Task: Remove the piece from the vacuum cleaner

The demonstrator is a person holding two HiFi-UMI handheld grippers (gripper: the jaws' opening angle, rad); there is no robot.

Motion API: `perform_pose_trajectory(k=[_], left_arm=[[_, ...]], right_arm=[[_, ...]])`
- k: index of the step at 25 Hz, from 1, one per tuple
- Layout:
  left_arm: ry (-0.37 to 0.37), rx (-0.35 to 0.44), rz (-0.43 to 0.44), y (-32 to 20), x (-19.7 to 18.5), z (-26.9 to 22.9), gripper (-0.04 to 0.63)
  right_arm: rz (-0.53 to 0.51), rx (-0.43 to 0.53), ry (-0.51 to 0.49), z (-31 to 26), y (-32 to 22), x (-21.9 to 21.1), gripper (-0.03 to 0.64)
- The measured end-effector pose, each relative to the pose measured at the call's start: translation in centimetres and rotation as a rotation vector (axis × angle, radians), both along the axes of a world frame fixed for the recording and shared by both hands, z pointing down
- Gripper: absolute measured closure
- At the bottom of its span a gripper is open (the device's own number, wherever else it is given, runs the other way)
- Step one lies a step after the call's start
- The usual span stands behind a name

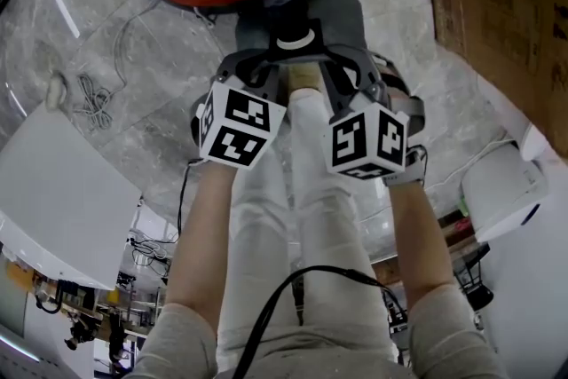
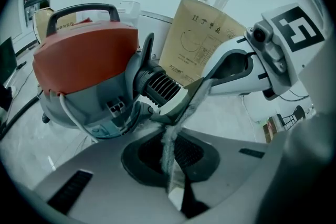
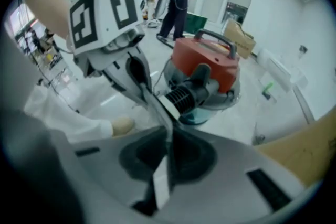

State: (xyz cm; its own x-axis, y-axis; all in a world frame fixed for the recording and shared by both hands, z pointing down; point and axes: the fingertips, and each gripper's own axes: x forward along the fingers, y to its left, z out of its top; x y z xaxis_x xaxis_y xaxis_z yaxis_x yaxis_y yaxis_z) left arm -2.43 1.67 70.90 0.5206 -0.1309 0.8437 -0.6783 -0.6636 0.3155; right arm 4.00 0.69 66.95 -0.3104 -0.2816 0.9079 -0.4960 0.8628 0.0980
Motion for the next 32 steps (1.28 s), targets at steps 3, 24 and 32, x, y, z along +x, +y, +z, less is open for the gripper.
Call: perform_pose_trajectory(k=[3,24,32], left_arm=[[-0.029,-0.025,0.008,0.2,-0.3,-0.8,0.561],[-0.069,-0.050,-0.022,3.3,-1.9,0.5,0.561],[-0.065,-0.052,0.073,6.2,-1.9,-2.2,0.561]], right_arm=[[0.097,-0.076,-0.064,1.1,0.2,0.0,0.591],[0.091,-0.163,-0.088,4.7,3.6,-1.1,0.591],[0.009,-0.121,-0.080,0.9,5.7,-1.1,0.589]])
